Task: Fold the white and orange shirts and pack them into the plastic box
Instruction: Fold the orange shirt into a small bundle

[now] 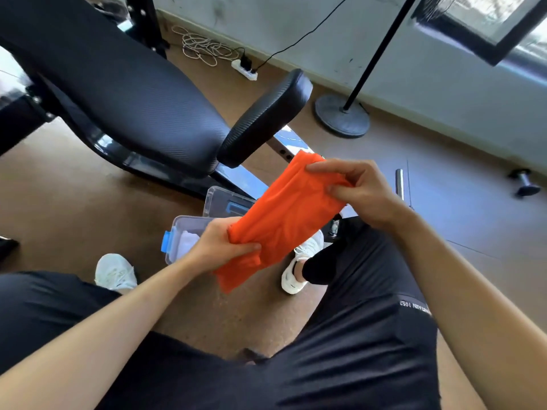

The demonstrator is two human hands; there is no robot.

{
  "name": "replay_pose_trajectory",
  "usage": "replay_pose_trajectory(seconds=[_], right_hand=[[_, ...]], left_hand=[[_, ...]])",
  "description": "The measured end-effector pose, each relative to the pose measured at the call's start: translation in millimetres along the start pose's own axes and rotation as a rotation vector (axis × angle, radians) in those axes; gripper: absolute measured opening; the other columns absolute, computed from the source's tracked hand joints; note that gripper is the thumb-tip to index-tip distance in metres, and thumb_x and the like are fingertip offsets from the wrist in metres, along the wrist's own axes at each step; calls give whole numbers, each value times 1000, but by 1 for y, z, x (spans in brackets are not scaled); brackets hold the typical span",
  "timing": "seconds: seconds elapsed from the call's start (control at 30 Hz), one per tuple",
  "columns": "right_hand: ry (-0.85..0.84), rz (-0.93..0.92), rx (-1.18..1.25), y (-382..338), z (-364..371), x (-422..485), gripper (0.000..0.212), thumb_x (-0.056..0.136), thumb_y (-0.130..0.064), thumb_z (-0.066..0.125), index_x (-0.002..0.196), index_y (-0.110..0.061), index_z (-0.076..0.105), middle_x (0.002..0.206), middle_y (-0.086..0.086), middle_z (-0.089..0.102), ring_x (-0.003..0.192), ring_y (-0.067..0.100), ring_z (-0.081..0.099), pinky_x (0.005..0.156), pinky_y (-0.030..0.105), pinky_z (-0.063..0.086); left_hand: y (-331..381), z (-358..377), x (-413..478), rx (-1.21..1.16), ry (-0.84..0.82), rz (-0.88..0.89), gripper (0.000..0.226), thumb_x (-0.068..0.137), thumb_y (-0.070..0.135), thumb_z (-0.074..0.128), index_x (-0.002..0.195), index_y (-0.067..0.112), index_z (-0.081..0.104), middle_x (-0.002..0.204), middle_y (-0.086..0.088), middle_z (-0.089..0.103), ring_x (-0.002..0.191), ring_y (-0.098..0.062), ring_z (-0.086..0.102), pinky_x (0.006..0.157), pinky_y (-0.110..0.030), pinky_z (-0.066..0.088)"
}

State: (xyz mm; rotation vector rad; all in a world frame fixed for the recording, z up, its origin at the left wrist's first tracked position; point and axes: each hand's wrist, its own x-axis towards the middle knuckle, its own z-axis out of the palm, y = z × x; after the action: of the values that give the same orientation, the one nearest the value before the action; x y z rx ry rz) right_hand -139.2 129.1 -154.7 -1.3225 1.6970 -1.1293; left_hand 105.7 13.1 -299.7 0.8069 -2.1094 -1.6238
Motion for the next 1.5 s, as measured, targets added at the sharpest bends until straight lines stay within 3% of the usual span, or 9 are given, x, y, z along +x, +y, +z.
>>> replay_pose_trajectory(seconds=[0.13, 0.3, 0.5, 0.9, 1.07, 1.17, 1.23, 1.33, 1.5], right_hand=[[206, 55, 80, 19, -8, -4, 65, 78, 18, 48, 107, -31, 78, 105, 5, 72, 93, 21, 60, 79, 43, 44], [335, 200, 204, 44, -11, -4, 57, 82, 19, 52, 110, -25, 76, 108, 3, 71, 88, 15, 62, 74, 30, 52], [289, 329, 258, 56, -17, 7, 54, 84, 18, 50, 107, -23, 77, 111, 6, 68, 81, 15, 63, 66, 24, 54], [235, 73, -209, 45, 7, 23, 56, 84, 14, 52, 121, -23, 73, 117, -2, 68, 100, 7, 64, 87, 28, 54], [132, -143, -334, 52, 49, 3, 58, 83, 20, 54, 129, -13, 68, 134, -6, 60, 129, 3, 54, 106, 32, 49], [46, -287, -413, 65, 78, -6, 52, 87, 16, 58, 131, -10, 67, 139, 3, 58, 129, 19, 57, 102, 43, 51], [-15, -357, -520, 71, 94, -11, 46, 92, 8, 59, 132, -14, 66, 142, 2, 57, 120, 26, 59, 96, 45, 51], [-158, -461, -641, 75, 115, -18, 45, 94, 5, 55, 132, -17, 65, 145, 1, 56, 105, 28, 58, 89, 43, 51], [-389, -499, -807, 87, 138, -23, 46, 89, -14, 42, 129, -15, 64, 146, 7, 57, 108, 35, 58, 87, 48, 53]], left_hand=[[0, -4, 1, 23, 52, 25, 38, 71, 27, 90, 97, 41, 67, 89, 26, 72, 81, 1, 68, 75, -22, 52], [15, -15, -2, 64, 49, 200, 66, 80, 15, 84, 134, 37, 52, 99, 8, 72, 90, -11, 71, 85, -24, 55], [23, -26, -6, 144, -219, 292, 41, 92, 6, 70, 126, 28, 67, 121, 8, 65, 119, -13, 62, 104, -26, 45], [-9, -35, -6, -44, -339, -135, 59, 84, 29, 75, 140, 34, 56, 147, 7, 53, 135, -7, 51, 115, -36, 41], [-16, -37, -4, -302, -234, -407, 55, 91, 10, 69, 140, 31, 55, 139, -3, 61, 122, -21, 63, 108, -53, 47], [-6, -36, -3, -332, -173, -490, 49, 98, 8, 52, 143, 26, 52, 134, -7, 62, 84, -12, 68, 99, -59, 48], [6, -36, -3, -419, -156, -496, 43, 101, 9, 42, 142, 19, 53, 125, -13, 65, 61, -5, 65, 63, -37, 63], [9, -34, -2, -566, -154, -483, 35, 107, 18, 31, 114, 4, 62, 78, -6, 72, 45, -5, 63, 37, -12, 43], [5, -31, 2, -558, -60, -454, 30, 95, 25, 62, 122, 12, 60, 88, 4, 76, 76, -12, 74, 55, -18, 54]])
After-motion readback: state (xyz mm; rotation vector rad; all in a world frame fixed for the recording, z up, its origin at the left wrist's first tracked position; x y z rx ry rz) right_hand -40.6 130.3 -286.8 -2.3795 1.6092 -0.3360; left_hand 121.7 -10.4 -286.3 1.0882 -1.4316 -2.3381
